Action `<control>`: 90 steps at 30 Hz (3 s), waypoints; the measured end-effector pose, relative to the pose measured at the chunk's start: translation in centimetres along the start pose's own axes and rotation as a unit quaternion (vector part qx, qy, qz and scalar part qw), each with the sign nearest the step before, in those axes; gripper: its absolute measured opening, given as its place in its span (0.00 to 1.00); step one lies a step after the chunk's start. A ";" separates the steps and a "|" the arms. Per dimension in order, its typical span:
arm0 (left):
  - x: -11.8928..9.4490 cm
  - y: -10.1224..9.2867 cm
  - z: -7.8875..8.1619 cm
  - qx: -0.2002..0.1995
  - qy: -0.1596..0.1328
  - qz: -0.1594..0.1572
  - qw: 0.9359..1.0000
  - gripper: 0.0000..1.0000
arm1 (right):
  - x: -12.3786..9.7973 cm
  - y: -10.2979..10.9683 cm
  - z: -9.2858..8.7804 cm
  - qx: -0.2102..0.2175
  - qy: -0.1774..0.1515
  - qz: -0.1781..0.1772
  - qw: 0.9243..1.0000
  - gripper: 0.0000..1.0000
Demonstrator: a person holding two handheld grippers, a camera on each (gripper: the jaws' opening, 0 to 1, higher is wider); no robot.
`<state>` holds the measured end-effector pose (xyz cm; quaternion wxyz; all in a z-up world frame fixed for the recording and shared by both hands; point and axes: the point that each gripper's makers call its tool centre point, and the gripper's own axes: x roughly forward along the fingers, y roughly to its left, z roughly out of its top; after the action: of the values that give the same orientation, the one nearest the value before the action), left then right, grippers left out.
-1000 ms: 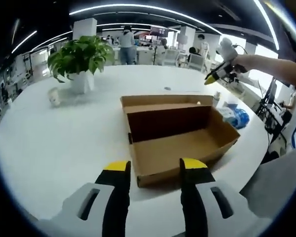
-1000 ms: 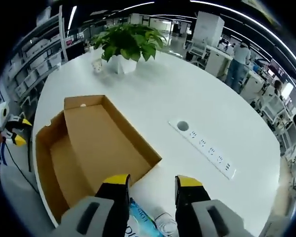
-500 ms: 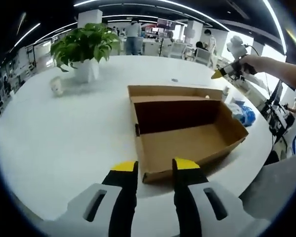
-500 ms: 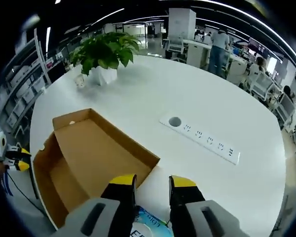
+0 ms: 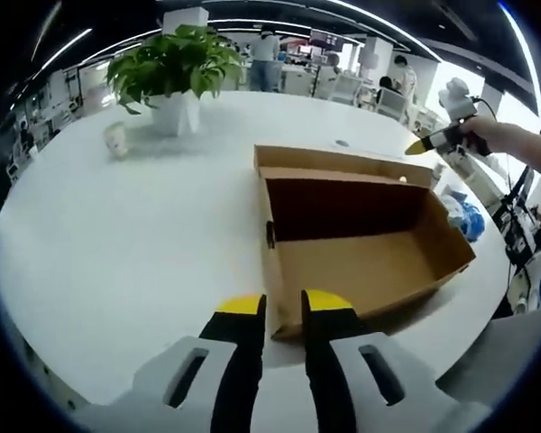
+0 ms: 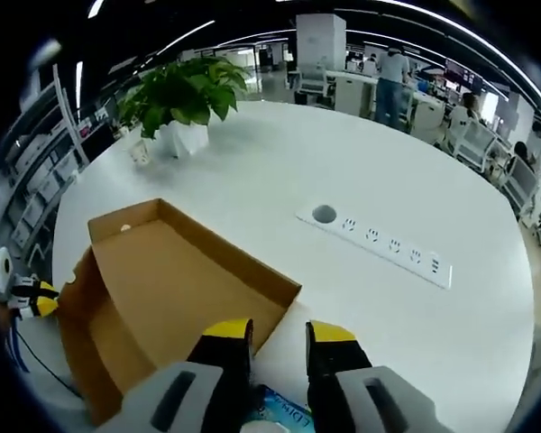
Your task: Operate the shoe box by opening the lid, removing the specified soft item, and placing it in the target area until the item is outside and the box remains undamaged.
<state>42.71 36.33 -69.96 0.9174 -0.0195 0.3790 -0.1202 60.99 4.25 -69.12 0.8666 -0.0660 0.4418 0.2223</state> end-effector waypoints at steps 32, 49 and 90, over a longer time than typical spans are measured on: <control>0.9 0.4 -1.2 -0.044 0.003 0.028 0.999 0.03 | 5.0 -0.4 -1.6 0.051 0.034 -0.023 0.998 0.13; 0.9 0.3 -1.3 -0.039 -0.004 0.025 0.999 0.03 | 3.3 -0.6 -0.7 0.057 -0.004 -0.043 0.997 0.00; 0.9 0.2 -1.2 -0.062 -0.035 0.023 0.997 0.02 | -4.5 1.4 3.2 0.054 -0.202 -0.005 0.978 0.00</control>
<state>42.53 36.39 -71.40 0.9298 -0.0719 0.3533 -0.0745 60.36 5.04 -63.51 0.9414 0.0251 0.2682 0.2030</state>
